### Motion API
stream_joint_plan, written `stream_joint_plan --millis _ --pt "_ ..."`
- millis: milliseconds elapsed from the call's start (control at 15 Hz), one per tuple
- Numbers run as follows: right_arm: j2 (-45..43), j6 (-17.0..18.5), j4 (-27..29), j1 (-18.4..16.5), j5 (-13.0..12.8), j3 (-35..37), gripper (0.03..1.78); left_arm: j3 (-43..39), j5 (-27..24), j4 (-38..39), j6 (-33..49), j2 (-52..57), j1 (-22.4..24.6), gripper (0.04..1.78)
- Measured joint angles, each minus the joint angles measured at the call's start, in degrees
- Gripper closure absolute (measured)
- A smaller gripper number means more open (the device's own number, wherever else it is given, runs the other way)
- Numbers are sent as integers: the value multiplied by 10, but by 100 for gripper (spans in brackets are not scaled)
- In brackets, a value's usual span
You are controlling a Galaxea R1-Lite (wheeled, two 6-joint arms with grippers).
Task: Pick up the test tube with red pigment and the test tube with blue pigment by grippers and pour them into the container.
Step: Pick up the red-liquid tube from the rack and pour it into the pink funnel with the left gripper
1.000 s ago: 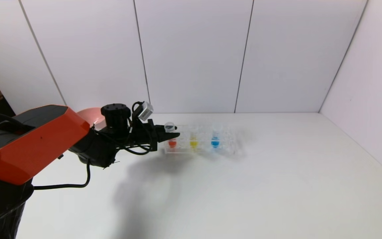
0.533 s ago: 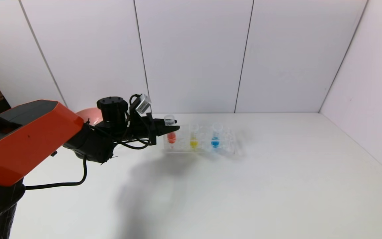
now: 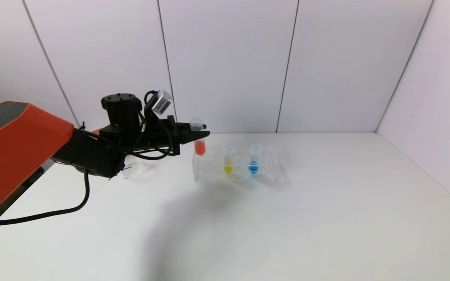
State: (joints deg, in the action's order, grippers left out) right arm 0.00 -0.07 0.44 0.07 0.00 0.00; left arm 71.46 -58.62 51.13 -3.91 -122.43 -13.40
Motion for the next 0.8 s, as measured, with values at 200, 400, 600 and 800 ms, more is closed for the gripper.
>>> stream_joint_plan --millis 200,400,600,800 --pt "0 0 0 0 0 0 4 2 24 -37 0 39 3 132" --pt "0 0 0 0 0 0 4 2 105 -92 0 81 4 132" --pt "0 0 0 0 0 0 4 -4 224 -129 0 118 4 132" --pt "0 0 0 0 0 0 4 -18 357 -147 1 146 0 132"
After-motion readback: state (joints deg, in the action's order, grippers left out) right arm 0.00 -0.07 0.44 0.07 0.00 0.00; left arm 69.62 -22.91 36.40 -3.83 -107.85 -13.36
